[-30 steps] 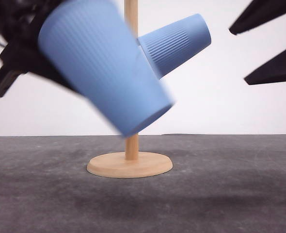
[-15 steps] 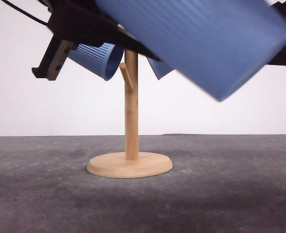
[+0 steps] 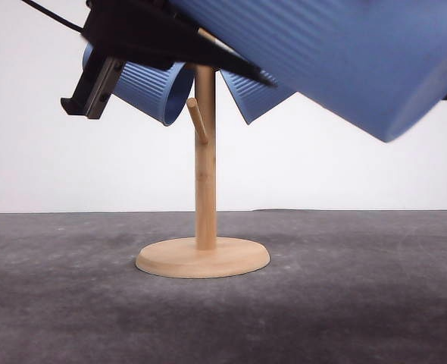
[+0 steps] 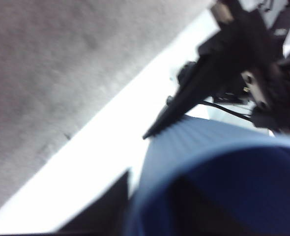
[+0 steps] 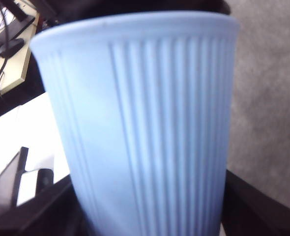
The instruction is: Place three cups
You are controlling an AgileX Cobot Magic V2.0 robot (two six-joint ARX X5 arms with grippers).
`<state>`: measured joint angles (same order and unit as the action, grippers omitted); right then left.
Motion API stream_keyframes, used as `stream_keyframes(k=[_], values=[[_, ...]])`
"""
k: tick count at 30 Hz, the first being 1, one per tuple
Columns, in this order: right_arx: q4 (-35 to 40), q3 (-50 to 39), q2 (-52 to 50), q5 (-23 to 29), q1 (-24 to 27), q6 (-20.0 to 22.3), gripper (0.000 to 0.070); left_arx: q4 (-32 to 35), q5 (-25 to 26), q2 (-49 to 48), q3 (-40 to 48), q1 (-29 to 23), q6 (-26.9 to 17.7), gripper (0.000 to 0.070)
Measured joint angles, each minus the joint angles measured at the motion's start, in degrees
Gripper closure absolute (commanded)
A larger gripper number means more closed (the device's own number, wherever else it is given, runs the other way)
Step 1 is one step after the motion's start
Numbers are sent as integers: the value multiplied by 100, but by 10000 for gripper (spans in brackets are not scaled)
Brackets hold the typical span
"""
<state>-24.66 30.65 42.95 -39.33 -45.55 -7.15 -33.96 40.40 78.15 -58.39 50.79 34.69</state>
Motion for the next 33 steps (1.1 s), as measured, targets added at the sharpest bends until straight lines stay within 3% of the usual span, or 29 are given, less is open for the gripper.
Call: stream_keyframes(k=[2,9,13,17,21,26,33], values=[[-180,0,-30,4,32,-172,328,-34,7,0,0,-48,-59,181],[-645,-2,-92,8,171,-1033,328,-475,-39,-229,0,-493,-593,177],[-550,-2,-72,11,207,-1843,328,-785,-396,-690,0,-846,-965,177],[-158,-2,217,-202,207,-2946,328,-1206,-1033,-1152,-2,-1103,-1340,178],[805,-3,803,-620,207,-3994,328,-1593,-1926,-1608,-2,-1220,-1766,179],[2774,-6,1774,-896,217,-5322,328,-1797,-3164,-2231,-2,-1326,-2354,180],[5782,-4,3051,-766,443,-7363,328,-1762,-3792,-3010,-1,-1718,-2671,184]])
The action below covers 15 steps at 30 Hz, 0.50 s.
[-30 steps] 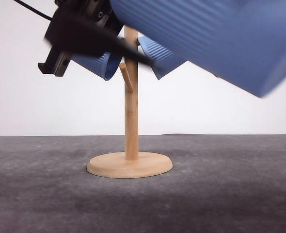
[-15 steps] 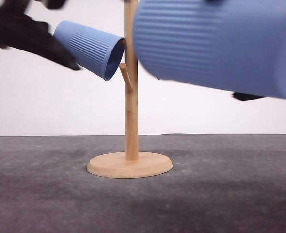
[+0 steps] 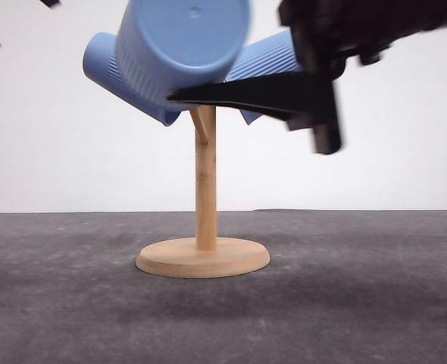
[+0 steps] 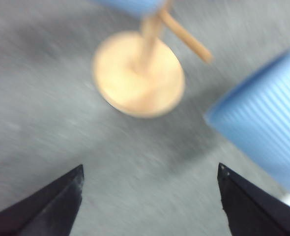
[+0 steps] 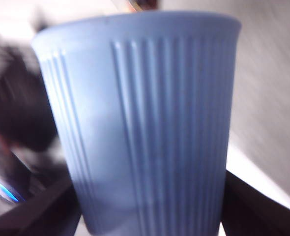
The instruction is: Place three cups
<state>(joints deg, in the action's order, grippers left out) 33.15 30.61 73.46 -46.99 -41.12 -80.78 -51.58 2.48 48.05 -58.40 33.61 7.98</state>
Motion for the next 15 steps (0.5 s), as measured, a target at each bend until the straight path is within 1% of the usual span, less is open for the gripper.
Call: stream_keyframes(k=[2,5,7,10,15], values=[[610,0,364,60,102,-557,328,-8,-59,-147,5,-125,-47,184],[1318,0,770,70,244,-1270,328,-48,-67,-280,10,-265,-116,184],[1418,0,896,63,311,-1558,328,-78,-67,-337,15,-326,-142,184],[1413,0,1024,52,392,-1778,328,-102,-67,-387,23,-395,-160,184],[1321,0,1066,63,532,-1915,328,-150,-67,-384,32,-438,-189,184]])
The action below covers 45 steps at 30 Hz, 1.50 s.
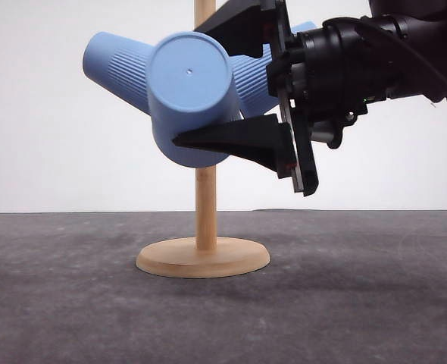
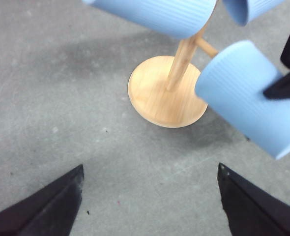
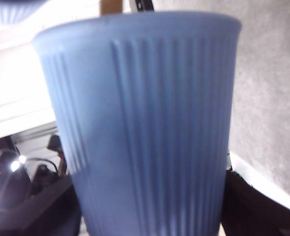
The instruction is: Place three cups
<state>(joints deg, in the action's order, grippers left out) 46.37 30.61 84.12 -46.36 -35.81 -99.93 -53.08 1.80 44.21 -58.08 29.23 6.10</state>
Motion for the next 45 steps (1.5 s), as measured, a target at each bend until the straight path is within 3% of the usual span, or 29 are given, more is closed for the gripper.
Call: stream_keyframes(k=[19,23,30,34,45], values=[[-30,171,375,29,253,-90,321,-44,0,0,11,-13,-12,184],[21,251,518,29,261,-90,270,-50,0,-2,18,-13,-12,184],[94,262,563,130,268,-90,258,-51,0,-2,26,-13,-8,184],[253,263,568,134,297,-92,169,-50,0,-2,27,-13,8,184],[271,284,568,40,325,-95,147,-50,0,-2,31,-13,12,184]])
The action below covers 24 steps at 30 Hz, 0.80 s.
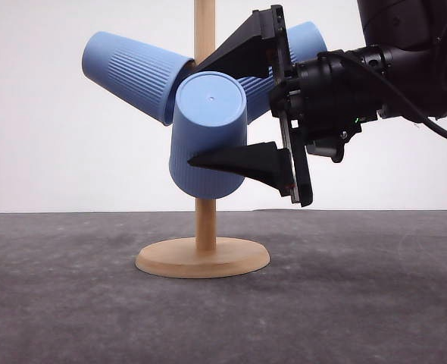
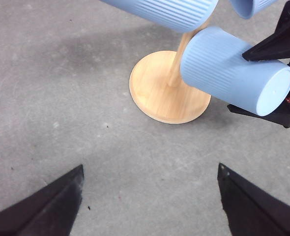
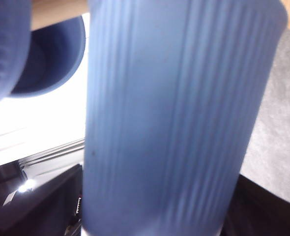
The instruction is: Place three cups
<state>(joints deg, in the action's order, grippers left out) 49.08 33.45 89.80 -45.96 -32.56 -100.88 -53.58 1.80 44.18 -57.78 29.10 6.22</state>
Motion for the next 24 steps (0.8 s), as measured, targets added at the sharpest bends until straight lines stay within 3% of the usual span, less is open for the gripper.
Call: stream_keyframes(k=[16,24], values=[[16,14,0,-650,-12,135,147,-2,0,0,0,0,116,184],[47,-425,-439,-675,-15,276,148,-4,0,0,0,0,155,184]])
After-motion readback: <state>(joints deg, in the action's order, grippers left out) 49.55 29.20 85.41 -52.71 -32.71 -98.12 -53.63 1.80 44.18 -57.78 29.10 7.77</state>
